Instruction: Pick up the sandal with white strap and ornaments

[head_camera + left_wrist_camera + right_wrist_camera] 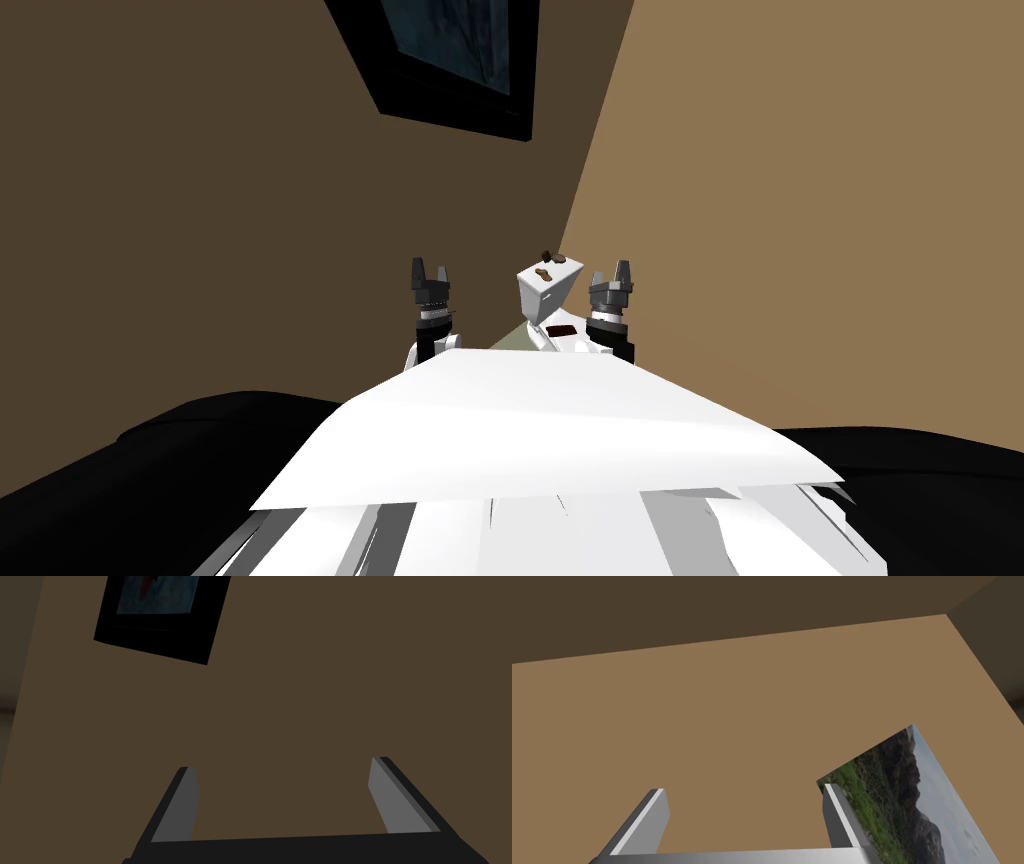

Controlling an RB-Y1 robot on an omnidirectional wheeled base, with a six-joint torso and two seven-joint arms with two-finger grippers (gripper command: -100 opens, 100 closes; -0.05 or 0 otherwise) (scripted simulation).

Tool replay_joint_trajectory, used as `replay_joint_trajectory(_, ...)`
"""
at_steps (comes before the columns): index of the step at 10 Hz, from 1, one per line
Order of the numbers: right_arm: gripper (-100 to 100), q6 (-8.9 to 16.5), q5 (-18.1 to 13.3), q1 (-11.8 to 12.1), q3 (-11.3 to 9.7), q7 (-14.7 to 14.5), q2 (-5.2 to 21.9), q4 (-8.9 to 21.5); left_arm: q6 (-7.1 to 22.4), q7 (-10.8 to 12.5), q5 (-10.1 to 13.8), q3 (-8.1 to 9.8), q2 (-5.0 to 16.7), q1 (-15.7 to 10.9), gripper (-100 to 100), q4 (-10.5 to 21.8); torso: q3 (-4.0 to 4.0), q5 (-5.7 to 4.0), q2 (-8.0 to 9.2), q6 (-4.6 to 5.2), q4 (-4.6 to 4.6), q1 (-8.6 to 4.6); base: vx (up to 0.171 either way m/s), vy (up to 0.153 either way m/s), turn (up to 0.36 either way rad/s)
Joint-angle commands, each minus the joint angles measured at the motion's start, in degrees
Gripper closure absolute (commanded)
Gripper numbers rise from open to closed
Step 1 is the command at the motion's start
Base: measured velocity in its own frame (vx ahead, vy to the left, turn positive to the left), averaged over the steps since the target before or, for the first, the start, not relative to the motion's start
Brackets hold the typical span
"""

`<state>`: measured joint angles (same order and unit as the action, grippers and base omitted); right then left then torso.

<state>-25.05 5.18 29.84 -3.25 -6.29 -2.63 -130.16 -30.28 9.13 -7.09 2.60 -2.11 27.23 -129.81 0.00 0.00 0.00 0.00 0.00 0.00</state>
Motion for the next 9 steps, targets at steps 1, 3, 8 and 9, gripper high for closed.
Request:
replay_joint_trajectory(1,-100,-0.2,-0.4,0.0,-0.1,-0.3,1.8,0.7,0.0,0.0,0.0,0.00,0.0,0.0,0,0.0,0.00,0.00,0.00,0.00,0.00,0.00,-0.021,-0.007,0.032)
replay_joint_trajectory(3,-100,-0.8,-1.4,0.1,-0.4,-1.0,4.9,2.5,0.0,0.0,0.0,0.00,0.0,0.0,0,0.0,0.10,-0.02,0.18,0.00,0.03,-0.10,-0.070,-0.031,0.059)
replay_joint_trajectory(8,-100,-3.1,-5.3,0.5,-1.6,-3.5,13.8,10.6,0.0,0.0,0.0,0.00,0.0,0.0,0,0.0,0.34,-0.05,0.59,-0.01,0.13,-0.23,-0.149,-0.043,0.115)
replay_joint_trajectory(9,-100,-3.1,-5.3,0.5,-1.6,-3.5,14.1,11.4,0.0,0.0,0.0,0.00,0.0,0.0,0,0.0,0.38,-0.05,0.67,0.00,0.15,-0.20,-0.126,-0.037,0.045)
